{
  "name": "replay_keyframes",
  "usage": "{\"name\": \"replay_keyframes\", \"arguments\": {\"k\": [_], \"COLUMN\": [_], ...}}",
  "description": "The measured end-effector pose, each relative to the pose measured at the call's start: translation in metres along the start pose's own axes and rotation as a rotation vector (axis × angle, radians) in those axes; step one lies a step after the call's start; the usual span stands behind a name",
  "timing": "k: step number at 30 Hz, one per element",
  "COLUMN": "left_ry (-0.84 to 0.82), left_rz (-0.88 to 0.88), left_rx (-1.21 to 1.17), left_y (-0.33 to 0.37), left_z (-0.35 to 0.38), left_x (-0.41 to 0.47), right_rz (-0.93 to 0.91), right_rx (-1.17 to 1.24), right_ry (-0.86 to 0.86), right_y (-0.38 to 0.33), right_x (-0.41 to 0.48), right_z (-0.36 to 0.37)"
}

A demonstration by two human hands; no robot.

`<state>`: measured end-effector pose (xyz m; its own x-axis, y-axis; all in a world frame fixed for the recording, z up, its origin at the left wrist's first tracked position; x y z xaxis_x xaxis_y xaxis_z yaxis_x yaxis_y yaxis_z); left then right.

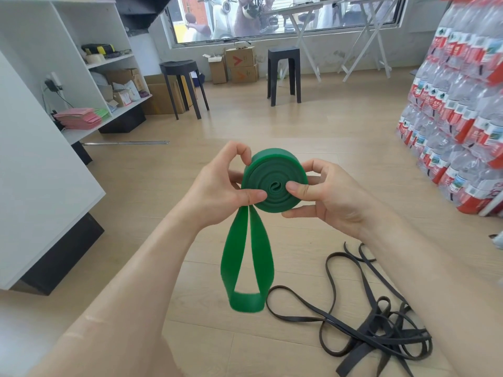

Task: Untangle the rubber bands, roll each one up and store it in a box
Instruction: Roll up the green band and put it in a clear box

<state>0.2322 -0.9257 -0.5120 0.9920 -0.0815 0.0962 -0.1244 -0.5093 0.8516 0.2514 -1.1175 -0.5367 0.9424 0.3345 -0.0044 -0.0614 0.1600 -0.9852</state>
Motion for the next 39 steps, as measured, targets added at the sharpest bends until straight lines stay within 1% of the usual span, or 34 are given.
{"name": "replay_keyframes", "arguments": {"k": [1,2,3,4,5,6,8,10,14,18,21,25,27,33,35,39], "left_ry": [0.003,-0.001,-0.014,-0.039,-0.07,-0.099,-0.129,-0.148,-0.181,-0.17,-0.156,-0.233,-0.227,-0.058,-0.057,-0.113], "left_rz": [0.01,0.021,0.033,0.046,0.057,0.063,0.07,0.08,0.09,0.004,-0.066,-0.122,-0.129,-0.074,-0.063,-0.072], "left_rx": [0.036,0.099,0.184,0.273,0.344,0.396,0.478,0.535,0.545,0.415,0.285,0.162,0.179,0.331,0.349,0.306], "left_y": [0.001,0.002,0.003,0.005,0.006,0.007,0.007,0.008,0.007,-0.002,-0.006,-0.011,-0.014,-0.012,-0.012,-0.014], "left_z": [-0.001,-0.001,-0.001,0.001,0.003,0.007,0.012,0.016,0.021,0.022,0.016,0.007,0.006,0.005,0.006,0.007], "left_x": [-0.001,-0.002,-0.003,-0.004,-0.005,-0.006,-0.006,-0.005,-0.006,-0.001,0.001,0.0,0.0,0.004,0.004,0.003], "right_rz": [-0.012,-0.05,-0.106,-0.176,-0.238,-0.279,-0.293,-0.257,-0.229,-0.238,-0.263,-0.278,-0.273,-0.249,-0.222,-0.145], "right_rx": [-0.18,-0.441,-0.706,-0.915,-1.059,-1.145,-1.228,-1.242,-1.267,-1.355,-1.279,-1.264,-1.253,-1.209,-1.165,-1.074], "right_ry": [-0.023,-0.04,-0.048,-0.052,-0.067,-0.097,-0.153,-0.183,-0.177,-0.175,-0.15,-0.127,-0.128,-0.104,-0.107,-0.114], "right_y": [-0.004,-0.009,-0.015,-0.02,-0.023,-0.025,-0.022,-0.017,-0.012,-0.01,-0.009,-0.01,-0.01,-0.005,-0.004,-0.001], "right_x": [0.0,-0.001,-0.001,-0.002,-0.005,-0.007,-0.01,-0.011,-0.011,-0.008,-0.007,-0.005,-0.004,-0.002,-0.003,-0.003], "right_z": [-0.002,-0.004,-0.004,-0.003,0.001,0.005,0.014,0.016,0.015,0.015,0.01,0.006,0.004,0.003,0.003,0.0]}}
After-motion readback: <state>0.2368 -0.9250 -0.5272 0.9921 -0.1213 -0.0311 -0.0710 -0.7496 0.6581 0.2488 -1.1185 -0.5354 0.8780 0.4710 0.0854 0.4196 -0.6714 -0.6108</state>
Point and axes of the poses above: each hand's wrist, its own x-axis towards the middle knuckle, its own z-axis out of the palm, y = z × x, the point moved 2 cm from there along x, towards the middle knuckle, and after that the axes turned 5 degrees about -z, right-handed, at the moved point
